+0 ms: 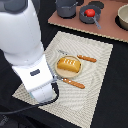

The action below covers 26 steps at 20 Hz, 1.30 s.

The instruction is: Interact with the objects in diverse but meaningful ways.

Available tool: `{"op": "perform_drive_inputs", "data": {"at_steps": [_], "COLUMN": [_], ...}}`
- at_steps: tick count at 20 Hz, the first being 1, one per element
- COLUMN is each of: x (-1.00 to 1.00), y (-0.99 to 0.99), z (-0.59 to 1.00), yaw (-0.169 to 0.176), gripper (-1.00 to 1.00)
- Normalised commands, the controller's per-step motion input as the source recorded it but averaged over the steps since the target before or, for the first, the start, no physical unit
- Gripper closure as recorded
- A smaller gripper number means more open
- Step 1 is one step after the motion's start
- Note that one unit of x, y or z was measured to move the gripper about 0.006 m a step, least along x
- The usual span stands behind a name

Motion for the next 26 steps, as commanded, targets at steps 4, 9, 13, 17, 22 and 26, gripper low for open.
{"op": "perform_drive_inputs", "data": {"at_steps": [4,9,13,17,22,26], "x": [0.00,0.00,0.00,0.00,0.00,0.01], "y": [0.32,0.69,0.87,0.88,0.67,0.31], "z": [0.82,0.29,0.14,0.01,-0.16,-0.16], "yaw": [-0.026,-0.147,-0.152,-0.154,-0.138,-0.029], "gripper": [-1.00,-1.00,-1.00,-1.00,-1.00,-1.00]}}
